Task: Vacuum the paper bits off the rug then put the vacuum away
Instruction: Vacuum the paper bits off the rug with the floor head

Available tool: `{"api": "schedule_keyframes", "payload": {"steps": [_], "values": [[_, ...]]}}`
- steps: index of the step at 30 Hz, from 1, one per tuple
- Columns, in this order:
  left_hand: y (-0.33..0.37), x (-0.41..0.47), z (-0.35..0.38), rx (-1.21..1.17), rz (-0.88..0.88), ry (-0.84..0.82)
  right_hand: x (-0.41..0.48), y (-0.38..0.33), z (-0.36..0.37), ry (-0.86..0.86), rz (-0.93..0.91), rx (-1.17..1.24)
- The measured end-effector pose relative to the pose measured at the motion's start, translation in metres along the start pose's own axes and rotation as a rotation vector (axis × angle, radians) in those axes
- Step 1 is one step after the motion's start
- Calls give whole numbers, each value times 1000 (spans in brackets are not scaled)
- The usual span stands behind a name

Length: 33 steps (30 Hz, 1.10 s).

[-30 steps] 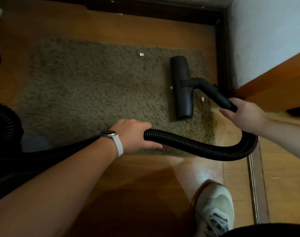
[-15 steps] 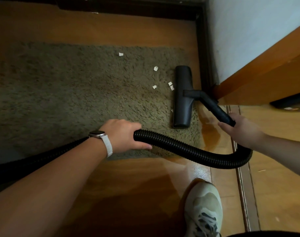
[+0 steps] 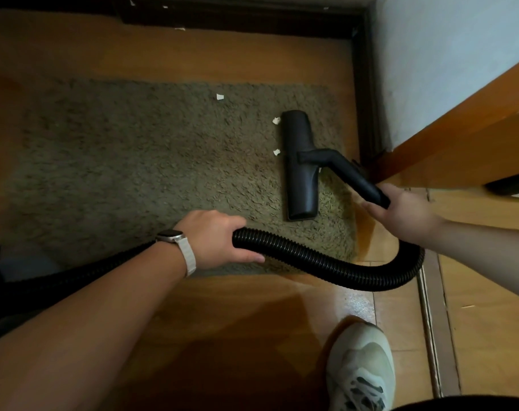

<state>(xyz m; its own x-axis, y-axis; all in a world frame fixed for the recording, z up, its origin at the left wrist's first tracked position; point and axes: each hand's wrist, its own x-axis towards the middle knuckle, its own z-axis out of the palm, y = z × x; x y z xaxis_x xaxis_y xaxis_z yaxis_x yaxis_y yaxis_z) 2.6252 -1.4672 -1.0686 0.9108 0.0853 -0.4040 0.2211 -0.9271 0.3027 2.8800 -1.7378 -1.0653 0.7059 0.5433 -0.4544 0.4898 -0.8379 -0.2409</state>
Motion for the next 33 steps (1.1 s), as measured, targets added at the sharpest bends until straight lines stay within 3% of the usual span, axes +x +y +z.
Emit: {"api": "schedule_keyframes", "payload": {"steps": [8,15,21,33], "values": [[-6,-5,3,17,-4,-19,12,-24,-8,-19,-134,-95],[2,4,0,-7,24,30,-14,20,-6,41,107,70],[5,3,1,-9,28,13,-17,21,1,2,156,92],[-2,-7,1,16,-5,1,11,-30,-10,-64,-133,-96]]}}
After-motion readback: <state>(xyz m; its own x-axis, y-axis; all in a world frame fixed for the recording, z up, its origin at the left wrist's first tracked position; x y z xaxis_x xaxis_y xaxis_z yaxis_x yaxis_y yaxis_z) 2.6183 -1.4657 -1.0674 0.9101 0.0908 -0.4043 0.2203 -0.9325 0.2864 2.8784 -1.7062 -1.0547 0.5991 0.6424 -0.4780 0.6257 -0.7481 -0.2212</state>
